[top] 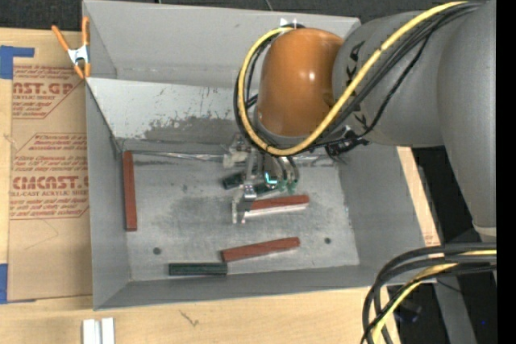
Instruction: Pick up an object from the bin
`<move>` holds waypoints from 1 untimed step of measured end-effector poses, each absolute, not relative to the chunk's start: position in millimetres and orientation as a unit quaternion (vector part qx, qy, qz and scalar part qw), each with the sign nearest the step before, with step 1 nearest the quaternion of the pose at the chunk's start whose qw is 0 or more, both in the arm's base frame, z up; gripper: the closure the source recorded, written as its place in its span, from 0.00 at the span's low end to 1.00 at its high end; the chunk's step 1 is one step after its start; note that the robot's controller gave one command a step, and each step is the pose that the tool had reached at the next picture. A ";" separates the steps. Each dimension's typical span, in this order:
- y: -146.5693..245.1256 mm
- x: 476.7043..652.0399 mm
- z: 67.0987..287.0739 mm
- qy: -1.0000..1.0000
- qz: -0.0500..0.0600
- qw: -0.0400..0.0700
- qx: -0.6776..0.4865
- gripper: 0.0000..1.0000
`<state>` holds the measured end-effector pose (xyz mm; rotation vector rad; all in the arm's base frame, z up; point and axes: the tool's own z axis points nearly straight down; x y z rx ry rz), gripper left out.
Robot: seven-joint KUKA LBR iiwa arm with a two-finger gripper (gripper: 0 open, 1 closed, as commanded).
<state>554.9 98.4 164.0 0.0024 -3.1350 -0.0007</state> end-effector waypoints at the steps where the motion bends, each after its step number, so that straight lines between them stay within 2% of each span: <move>1: 98.0 556.7 168.1 -1.000 -0.001 0.000 0.000 0.00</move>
Offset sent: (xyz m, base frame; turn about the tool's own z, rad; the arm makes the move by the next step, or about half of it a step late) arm -0.0106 -0.0670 -0.0876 -0.1480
